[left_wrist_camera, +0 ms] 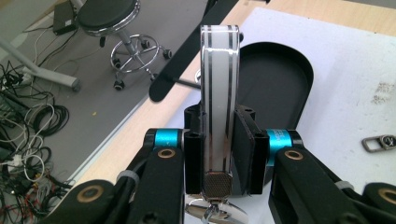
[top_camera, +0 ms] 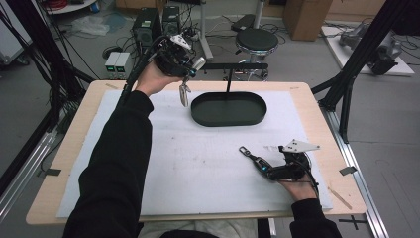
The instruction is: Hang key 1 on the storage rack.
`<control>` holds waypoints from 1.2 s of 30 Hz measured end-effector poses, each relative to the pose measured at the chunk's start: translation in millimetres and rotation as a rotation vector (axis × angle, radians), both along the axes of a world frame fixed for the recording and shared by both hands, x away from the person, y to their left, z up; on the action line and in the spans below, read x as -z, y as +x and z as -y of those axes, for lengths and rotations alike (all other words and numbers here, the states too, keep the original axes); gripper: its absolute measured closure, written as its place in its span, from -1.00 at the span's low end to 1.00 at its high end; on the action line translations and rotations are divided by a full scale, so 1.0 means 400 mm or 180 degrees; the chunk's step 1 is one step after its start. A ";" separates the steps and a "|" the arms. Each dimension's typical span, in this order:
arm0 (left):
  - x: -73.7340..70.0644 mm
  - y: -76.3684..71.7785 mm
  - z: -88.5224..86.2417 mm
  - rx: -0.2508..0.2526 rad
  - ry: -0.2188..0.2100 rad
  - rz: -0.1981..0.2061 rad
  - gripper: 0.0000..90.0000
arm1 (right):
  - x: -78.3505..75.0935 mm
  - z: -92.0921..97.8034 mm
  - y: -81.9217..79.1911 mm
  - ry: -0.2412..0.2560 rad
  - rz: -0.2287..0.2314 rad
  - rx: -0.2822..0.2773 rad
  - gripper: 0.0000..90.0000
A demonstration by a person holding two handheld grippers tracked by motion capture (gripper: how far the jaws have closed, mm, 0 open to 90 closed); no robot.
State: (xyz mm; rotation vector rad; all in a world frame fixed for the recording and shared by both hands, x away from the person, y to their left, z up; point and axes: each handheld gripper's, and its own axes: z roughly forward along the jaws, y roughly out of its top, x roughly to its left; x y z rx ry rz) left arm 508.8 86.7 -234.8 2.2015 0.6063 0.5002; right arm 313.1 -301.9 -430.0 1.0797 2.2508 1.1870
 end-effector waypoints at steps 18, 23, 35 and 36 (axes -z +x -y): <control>-0.028 0.046 0.069 -0.0001 -0.0067 0.0102 0.67 | 0.001 0.011 -0.001 0.0018 0.0016 0.0019 -0.98; -0.043 0.062 0.083 -0.0012 -0.0085 0.0153 0.67 | 0.000 0.010 -0.004 0.0024 0.0010 0.0022 -0.99; -0.065 0.082 0.107 -0.0105 -0.0266 0.0233 0.67 | 0.000 0.020 -0.008 0.0033 0.0018 0.0035 -0.98; -0.064 0.084 0.111 -0.0123 -0.0271 0.0258 0.67 | 0.001 0.020 -0.008 0.0025 0.0014 0.0042 -0.98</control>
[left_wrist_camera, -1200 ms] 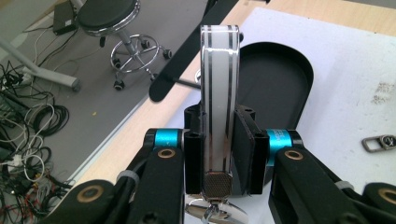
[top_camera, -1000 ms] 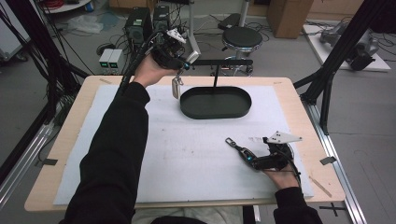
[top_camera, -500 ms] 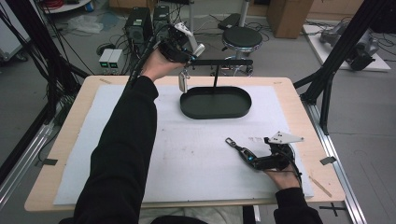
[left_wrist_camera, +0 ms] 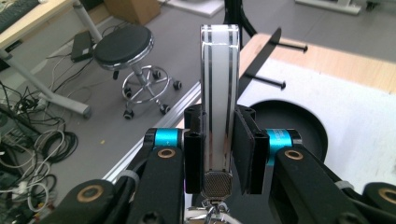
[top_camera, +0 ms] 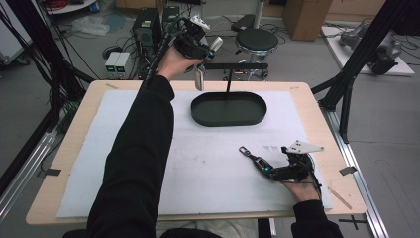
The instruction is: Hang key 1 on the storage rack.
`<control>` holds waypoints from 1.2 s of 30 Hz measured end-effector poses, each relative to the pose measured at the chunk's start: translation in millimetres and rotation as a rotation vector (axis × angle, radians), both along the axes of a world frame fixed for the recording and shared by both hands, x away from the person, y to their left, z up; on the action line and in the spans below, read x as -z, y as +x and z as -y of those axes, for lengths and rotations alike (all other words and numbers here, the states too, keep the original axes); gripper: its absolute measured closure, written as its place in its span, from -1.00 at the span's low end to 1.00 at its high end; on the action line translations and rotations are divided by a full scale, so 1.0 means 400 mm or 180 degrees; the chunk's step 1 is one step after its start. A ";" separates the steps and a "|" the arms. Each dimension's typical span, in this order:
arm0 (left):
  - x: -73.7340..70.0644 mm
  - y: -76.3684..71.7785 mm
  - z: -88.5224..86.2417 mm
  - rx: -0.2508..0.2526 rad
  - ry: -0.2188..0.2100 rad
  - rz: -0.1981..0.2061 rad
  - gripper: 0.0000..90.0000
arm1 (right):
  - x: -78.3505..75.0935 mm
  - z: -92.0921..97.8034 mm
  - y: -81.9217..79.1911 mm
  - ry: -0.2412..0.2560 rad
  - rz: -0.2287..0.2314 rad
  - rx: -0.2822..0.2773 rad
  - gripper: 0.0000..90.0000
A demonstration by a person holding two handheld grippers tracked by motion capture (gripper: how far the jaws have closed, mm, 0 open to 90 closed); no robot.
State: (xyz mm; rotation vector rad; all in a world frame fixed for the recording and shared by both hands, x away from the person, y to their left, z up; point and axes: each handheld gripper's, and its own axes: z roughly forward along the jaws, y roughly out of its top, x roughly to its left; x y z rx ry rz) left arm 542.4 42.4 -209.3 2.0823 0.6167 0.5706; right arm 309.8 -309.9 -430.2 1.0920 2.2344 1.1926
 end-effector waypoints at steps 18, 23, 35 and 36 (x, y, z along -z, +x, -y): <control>0.044 0.050 -0.018 -0.0505 -0.0050 -0.0002 0.66 | 0.003 0.002 -0.002 -0.0023 -0.0024 -0.0001 -0.98; 0.049 0.053 -0.040 -0.0446 -0.0188 -0.0183 0.65 | 0.003 0.003 -0.002 -0.0020 -0.0027 0.0005 -0.98; 0.086 0.025 -0.117 -0.0336 -0.0284 -0.0364 -0.93 | -0.001 0.005 -0.005 -0.0005 0.0021 0.0066 -0.99; 0.086 0.025 -0.117 -0.0336 -0.0284 -0.0364 -0.96 | -0.001 0.005 -0.005 -0.0005 0.0021 0.0066 -0.99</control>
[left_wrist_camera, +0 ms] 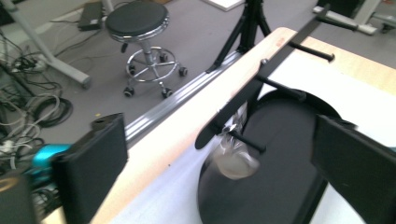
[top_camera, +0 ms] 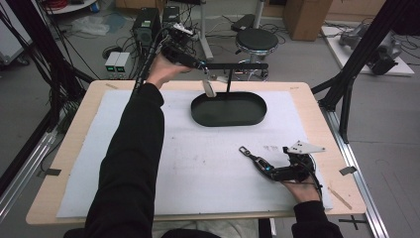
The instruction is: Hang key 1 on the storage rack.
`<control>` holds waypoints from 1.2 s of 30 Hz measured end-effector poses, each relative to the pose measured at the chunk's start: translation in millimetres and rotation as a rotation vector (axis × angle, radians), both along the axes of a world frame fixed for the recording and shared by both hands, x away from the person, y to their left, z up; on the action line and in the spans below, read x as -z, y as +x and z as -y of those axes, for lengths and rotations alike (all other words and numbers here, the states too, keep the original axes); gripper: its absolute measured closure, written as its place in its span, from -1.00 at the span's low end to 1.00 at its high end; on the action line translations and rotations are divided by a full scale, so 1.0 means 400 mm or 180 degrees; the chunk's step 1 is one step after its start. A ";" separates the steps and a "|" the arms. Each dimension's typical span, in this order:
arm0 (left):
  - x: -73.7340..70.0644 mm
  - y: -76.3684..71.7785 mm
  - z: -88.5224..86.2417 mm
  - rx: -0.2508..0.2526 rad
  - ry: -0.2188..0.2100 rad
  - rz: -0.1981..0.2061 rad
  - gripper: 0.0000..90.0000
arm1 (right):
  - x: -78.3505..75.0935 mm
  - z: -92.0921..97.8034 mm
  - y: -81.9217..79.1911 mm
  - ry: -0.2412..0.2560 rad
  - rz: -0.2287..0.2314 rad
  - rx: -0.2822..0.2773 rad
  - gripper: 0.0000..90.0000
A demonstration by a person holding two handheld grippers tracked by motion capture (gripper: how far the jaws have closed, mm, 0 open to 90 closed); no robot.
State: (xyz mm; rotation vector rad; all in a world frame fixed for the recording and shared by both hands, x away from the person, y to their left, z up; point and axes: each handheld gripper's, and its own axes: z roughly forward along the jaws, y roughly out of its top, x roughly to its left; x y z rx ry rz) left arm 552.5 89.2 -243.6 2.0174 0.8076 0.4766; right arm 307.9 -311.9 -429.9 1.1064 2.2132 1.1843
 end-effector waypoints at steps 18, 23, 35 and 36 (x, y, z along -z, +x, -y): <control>0.062 -0.087 -0.139 0.0143 -0.0150 -0.0077 -0.96 | -0.001 0.002 0.000 0.0011 0.0039 0.0061 -0.99; 0.074 -0.107 -0.145 0.0191 -0.0101 -0.0081 -0.96 | -0.002 0.006 -0.001 0.0024 0.0055 0.0080 -0.98; 0.117 -0.144 -0.192 0.0117 -0.0053 -0.0104 -0.96 | 0.001 0.004 -0.001 0.0014 0.0028 0.0061 -0.99; 0.120 -0.147 -0.198 0.0101 -0.0049 -0.0117 -0.96 | 0.001 0.003 -0.001 0.0009 0.0028 0.0062 -0.99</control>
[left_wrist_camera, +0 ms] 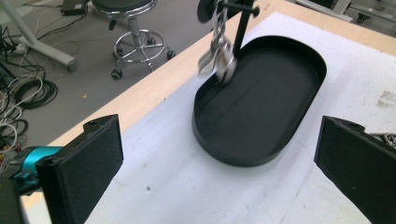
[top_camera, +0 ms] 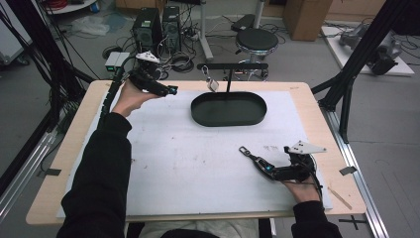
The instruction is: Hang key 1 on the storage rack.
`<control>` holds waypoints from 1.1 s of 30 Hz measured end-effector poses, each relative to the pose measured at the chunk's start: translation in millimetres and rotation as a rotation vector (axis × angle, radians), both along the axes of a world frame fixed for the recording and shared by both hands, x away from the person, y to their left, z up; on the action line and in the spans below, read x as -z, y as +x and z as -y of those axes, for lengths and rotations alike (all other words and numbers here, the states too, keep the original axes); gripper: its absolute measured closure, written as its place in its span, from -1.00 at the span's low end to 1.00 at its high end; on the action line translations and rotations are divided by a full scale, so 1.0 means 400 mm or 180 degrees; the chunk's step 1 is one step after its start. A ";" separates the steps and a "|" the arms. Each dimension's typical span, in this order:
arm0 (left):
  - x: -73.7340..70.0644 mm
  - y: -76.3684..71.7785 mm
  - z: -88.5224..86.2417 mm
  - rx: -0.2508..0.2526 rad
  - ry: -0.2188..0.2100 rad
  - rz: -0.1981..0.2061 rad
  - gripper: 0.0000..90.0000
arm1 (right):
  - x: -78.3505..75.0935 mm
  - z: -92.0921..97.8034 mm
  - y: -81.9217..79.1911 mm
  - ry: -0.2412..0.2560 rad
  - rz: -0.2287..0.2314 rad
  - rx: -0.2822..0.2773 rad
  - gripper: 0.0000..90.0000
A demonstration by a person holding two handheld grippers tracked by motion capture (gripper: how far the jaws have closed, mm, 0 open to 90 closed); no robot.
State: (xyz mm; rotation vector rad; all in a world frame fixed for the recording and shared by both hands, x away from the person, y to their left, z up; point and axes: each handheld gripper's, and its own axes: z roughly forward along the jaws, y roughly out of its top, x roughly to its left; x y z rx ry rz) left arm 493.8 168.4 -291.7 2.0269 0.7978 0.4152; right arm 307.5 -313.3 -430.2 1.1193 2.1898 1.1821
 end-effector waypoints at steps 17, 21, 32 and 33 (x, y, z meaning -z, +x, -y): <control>0.057 -0.072 -0.073 -0.0135 -0.0082 -0.0065 -0.96 | 0.002 -0.006 -0.001 0.0005 -0.0037 -0.0018 -0.98; 0.067 -0.082 -0.085 -0.0147 -0.0065 -0.0087 -0.96 | 0.003 -0.006 -0.001 -0.0001 -0.0040 -0.0019 -0.99; 0.101 -0.148 -0.145 -0.0292 -0.0122 -0.0064 -0.96 | 0.002 -0.005 0.000 -0.0002 -0.0033 -0.0027 -0.99; 0.101 -0.148 -0.145 -0.0292 -0.0122 -0.0064 -0.96 | 0.002 -0.005 0.000 -0.0002 -0.0033 -0.0027 -0.99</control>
